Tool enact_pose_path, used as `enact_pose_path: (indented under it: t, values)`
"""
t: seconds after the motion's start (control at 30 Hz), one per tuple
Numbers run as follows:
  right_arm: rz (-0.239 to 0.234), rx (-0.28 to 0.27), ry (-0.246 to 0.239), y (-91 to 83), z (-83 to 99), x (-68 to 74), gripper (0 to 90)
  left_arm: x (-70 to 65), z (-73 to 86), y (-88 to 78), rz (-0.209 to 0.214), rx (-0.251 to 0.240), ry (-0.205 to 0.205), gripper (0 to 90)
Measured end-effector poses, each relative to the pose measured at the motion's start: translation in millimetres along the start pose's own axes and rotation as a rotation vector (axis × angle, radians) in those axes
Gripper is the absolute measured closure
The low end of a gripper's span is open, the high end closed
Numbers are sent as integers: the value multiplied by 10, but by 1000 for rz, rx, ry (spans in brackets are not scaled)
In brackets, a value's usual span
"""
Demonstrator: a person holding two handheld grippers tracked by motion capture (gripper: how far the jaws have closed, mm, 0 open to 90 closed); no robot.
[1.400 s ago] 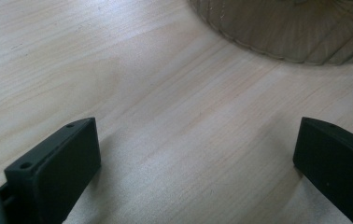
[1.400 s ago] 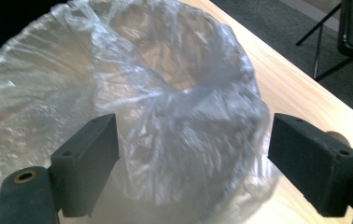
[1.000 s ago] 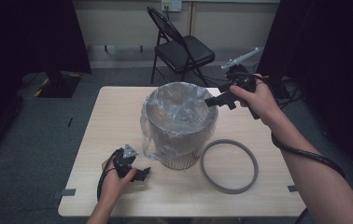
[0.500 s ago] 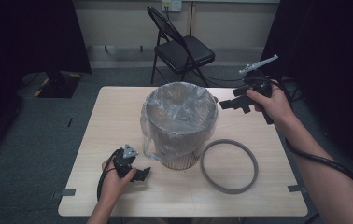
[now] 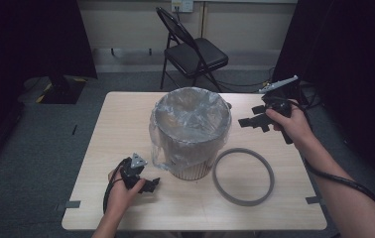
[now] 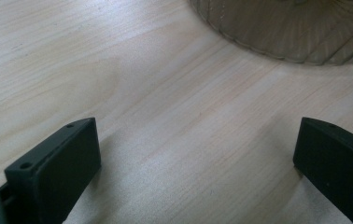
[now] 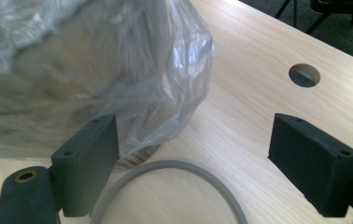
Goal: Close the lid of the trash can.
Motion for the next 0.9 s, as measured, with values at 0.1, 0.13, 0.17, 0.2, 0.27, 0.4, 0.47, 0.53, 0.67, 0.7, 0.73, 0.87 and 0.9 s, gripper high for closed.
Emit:
enact_pose_path:
  t: [0.1,0.13,0.17,0.2,0.27,0.4,0.47,0.53,0.67,0.7,0.73,0.87,0.9]
  values:
    - [-6,12,7,68,102,8,154,0,0,0,0,-1,-1,0]
    - [-8,17,9,90,134,9,154,-1,0,1,0,-1,-1,0]
    - [-7,17,14,109,161,10,154,0,0,0,0,0,0,0]
    - [-8,15,20,128,187,11,154,-2,-1,2,1,-3,-2,0]
    - [-14,10,33,174,254,13,153,-2,-1,2,1,-3,-2,0]
    - [-13,22,36,251,376,8,154,0,1,0,-2,0,-1,0]
    - [-14,21,45,278,424,7,154,-6,1,1,-1,-5,-4,0]
    - [-17,23,51,311,475,3,154,-8,3,-1,-3,-3,-2,0]
    - [-10,30,59,386,593,-14,155,-8,5,-3,-1,0,0,0]
    - [-8,24,69,405,621,-22,155,-9,5,-3,-1,-1,0,0]
    - [-7,23,75,427,654,-31,156,-9,5,-3,-1,-1,0,0]
    - [18,59,74,520,828,-68,156,-9,5,-3,-1,-1,-1,0]
    - [23,66,76,538,868,-78,156,-9,5,-3,-1,-1,-1,0]
Point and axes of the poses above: each handheld gripper's, and its own axes: y roughly forward along the jaws, z roughly out of its underside, x roughly to its left, the point moved 7 cm from there along y, roughly forward along the jaws, and after that the axes turned 15 degrees about z, right-handed, at the moved point
